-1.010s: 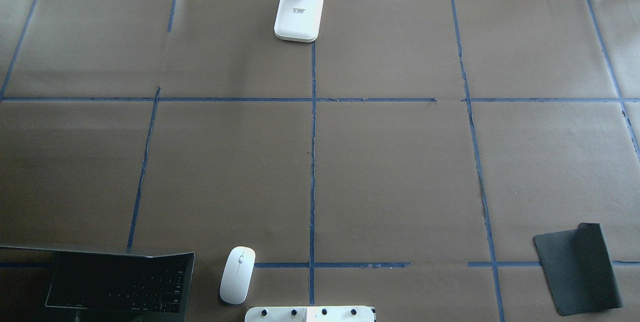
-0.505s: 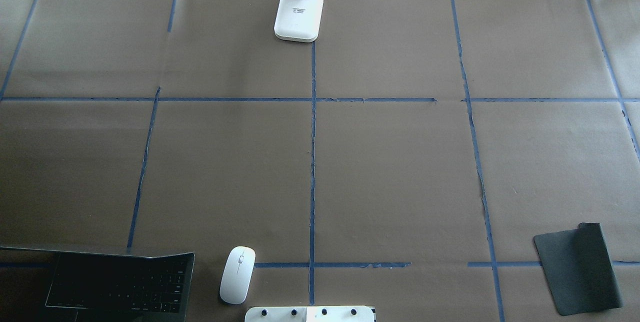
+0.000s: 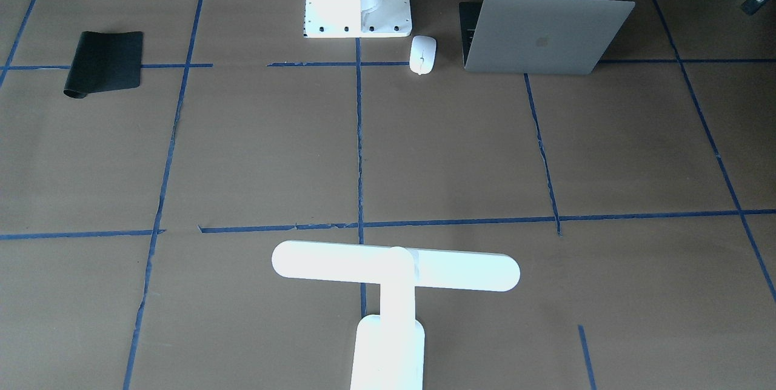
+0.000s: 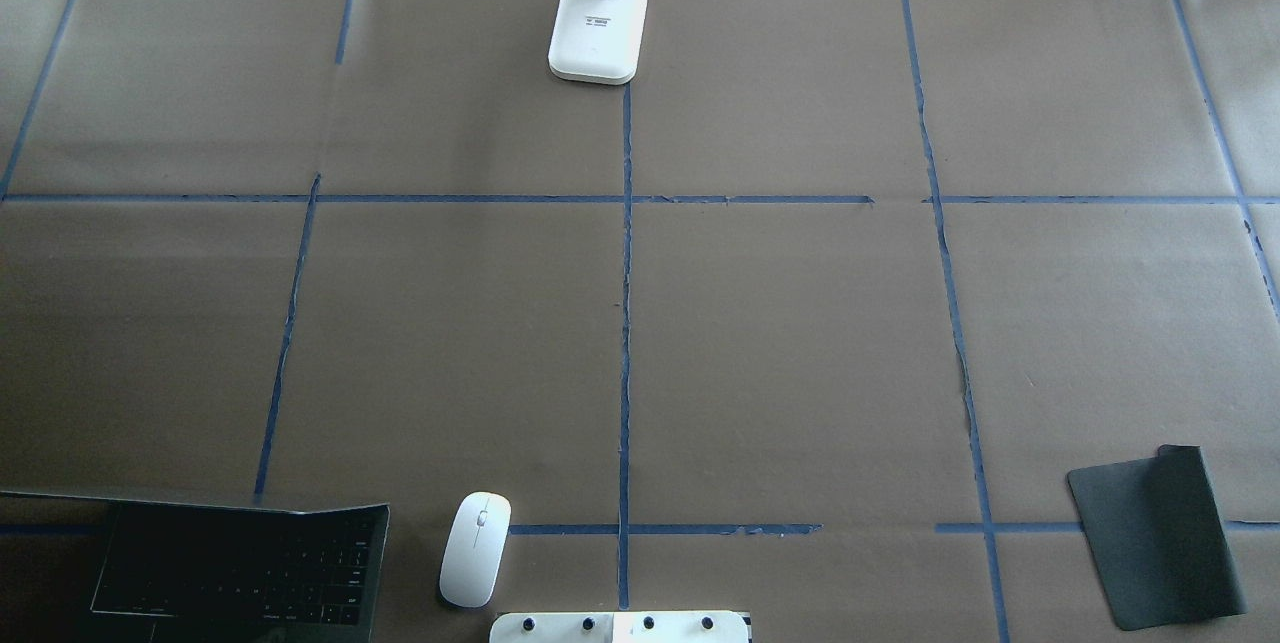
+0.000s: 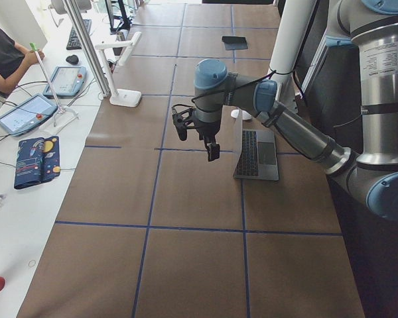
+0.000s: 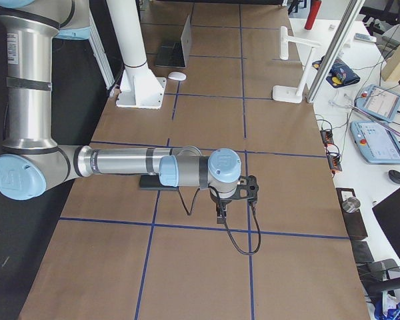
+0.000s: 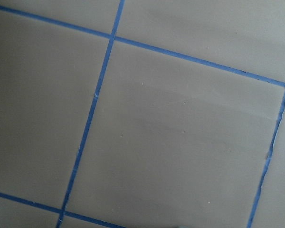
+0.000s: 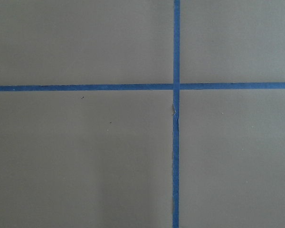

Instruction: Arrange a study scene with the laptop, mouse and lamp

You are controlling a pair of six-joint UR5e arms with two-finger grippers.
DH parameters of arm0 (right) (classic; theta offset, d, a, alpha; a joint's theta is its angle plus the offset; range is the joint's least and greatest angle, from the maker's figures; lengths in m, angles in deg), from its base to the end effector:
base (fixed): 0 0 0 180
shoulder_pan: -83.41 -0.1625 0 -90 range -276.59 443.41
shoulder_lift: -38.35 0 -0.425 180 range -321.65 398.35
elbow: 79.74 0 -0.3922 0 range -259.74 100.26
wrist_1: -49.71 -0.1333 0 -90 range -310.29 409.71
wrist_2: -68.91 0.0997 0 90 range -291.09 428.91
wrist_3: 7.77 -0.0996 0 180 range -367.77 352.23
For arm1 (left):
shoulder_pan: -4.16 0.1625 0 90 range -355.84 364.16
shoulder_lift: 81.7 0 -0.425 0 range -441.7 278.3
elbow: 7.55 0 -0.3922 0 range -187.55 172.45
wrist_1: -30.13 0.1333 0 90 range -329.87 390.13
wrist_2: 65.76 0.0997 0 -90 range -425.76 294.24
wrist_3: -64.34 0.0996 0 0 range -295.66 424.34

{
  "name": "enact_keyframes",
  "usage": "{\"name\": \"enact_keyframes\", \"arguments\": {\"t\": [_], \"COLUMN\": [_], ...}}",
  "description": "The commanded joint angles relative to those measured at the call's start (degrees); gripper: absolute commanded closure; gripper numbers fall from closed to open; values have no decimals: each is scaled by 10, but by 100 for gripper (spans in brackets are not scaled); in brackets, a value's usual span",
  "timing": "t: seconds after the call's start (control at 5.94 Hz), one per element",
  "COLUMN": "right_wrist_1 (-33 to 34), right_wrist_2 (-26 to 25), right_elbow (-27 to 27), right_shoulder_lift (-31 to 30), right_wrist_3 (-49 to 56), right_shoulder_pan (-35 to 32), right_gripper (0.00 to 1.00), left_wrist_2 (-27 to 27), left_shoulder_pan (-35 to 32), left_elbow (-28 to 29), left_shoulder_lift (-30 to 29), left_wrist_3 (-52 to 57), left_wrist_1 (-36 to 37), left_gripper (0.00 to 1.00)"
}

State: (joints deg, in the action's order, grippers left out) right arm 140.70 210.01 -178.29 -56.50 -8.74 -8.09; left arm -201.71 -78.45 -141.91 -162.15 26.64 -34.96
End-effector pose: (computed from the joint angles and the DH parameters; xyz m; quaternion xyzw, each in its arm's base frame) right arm 0.0678 -0.4564 0.6184 0.0233 -0.4311 0.0092 0.9020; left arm -0.0147 -0.3666 0.4088 -0.0757 0.3896 -0.2073 0.8941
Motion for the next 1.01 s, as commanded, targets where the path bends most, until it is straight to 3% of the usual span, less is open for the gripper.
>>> {"name": "enact_keyframes", "arguments": {"t": [0.0, 0.17, 0.5, 0.84], "right_wrist_1": [0, 0, 0, 0], "right_wrist_2": [8, 8, 8, 8], "right_elbow": [-4, -2, -1, 2], "right_shoulder_lift": [-1, -1, -1, 2], "right_wrist_3": [0, 0, 1, 1], "right_shoulder_pan": [0, 0, 0, 0], "right_gripper": [0, 0, 0, 0], "left_wrist_2": [1, 1, 29, 172], "left_shoulder_pan": [58, 104, 183, 359], "left_elbow": [-60, -99, -118, -118], "left_shoulder_lift": [27, 28, 27, 17], "left_wrist_3": [-185, -307, -490, -779], "left_wrist_1": [-3, -4, -46, -121], "left_gripper": [0, 0, 0, 0]}}
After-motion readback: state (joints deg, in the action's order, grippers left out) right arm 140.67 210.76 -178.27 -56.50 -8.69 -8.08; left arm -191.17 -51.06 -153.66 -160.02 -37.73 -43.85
